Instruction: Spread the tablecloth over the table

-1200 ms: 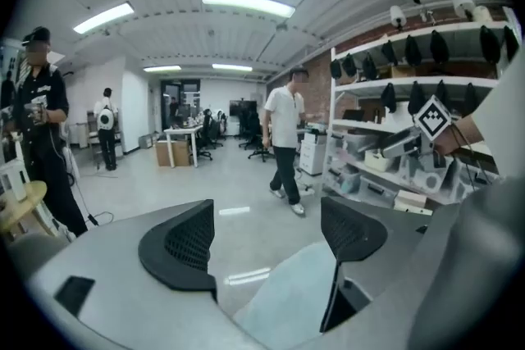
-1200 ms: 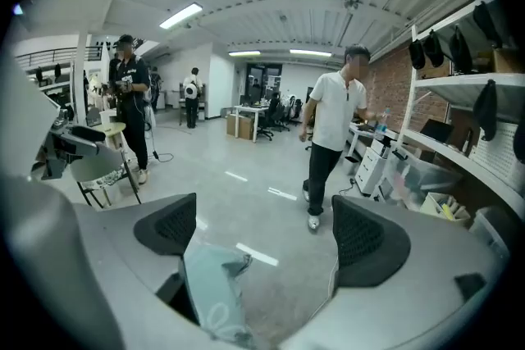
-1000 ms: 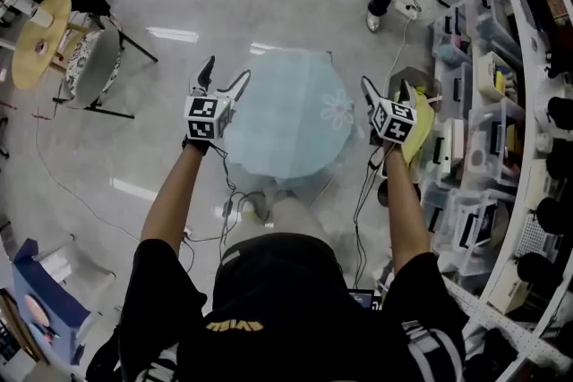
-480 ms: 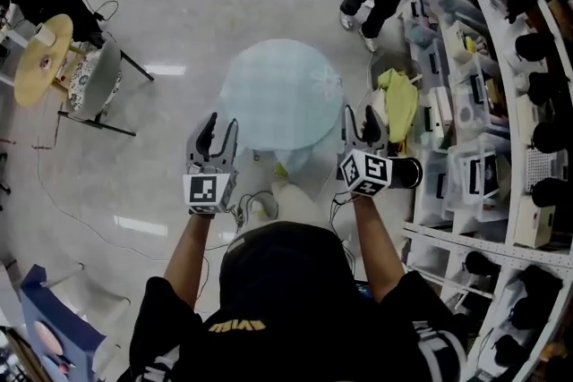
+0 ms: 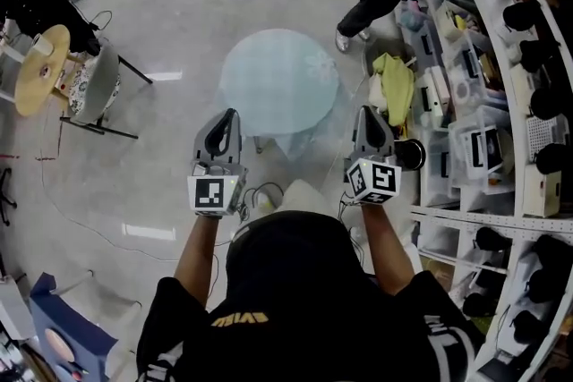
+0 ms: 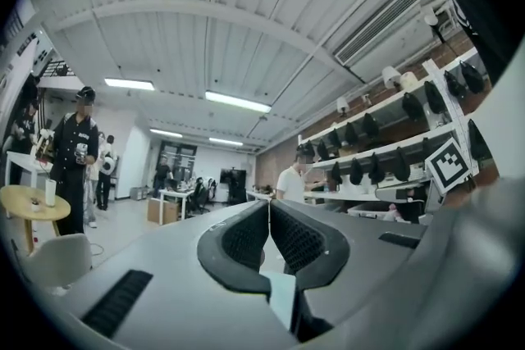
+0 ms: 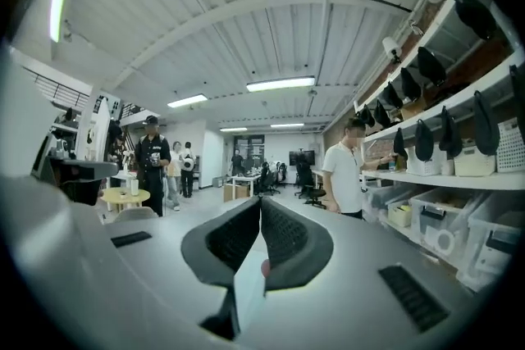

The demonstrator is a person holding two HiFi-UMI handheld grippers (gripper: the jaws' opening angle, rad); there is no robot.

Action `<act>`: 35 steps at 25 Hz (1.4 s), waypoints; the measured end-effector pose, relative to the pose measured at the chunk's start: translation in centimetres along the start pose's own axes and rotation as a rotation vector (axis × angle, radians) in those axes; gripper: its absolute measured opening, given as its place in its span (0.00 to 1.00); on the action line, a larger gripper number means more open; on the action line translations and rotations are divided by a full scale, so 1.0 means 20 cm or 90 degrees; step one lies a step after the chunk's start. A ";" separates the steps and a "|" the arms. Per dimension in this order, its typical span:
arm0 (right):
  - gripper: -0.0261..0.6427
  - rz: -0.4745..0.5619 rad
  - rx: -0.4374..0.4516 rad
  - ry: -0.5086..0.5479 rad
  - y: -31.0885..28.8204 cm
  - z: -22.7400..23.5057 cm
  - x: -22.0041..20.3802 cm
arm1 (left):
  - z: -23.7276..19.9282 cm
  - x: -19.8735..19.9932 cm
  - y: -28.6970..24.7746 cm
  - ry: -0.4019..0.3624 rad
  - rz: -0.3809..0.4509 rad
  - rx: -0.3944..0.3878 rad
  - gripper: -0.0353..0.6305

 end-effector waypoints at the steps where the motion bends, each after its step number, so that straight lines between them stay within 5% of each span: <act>1: 0.05 0.002 0.008 0.014 0.02 -0.01 0.00 | 0.01 0.00 0.01 0.000 0.002 -0.003 0.08; 7: 0.05 0.005 0.048 -0.024 0.06 -0.04 0.06 | 0.03 0.00 0.01 -0.020 -0.015 -0.011 0.08; 14: 0.05 0.026 0.076 0.030 0.06 -0.08 0.09 | -0.01 0.06 0.03 -0.038 -0.015 0.018 0.08; 35: 0.05 0.011 0.065 0.017 0.06 -0.12 0.03 | -0.03 0.05 0.03 -0.037 -0.019 0.008 0.08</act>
Point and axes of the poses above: the fingertips, and each gripper's own axes: y backward along the fingers, z to its right, x out of its top, the point moved 7 cm from there along y, backward along the fingers, and after that the axes turned 1 degree about -z, right-handed, at the moved point
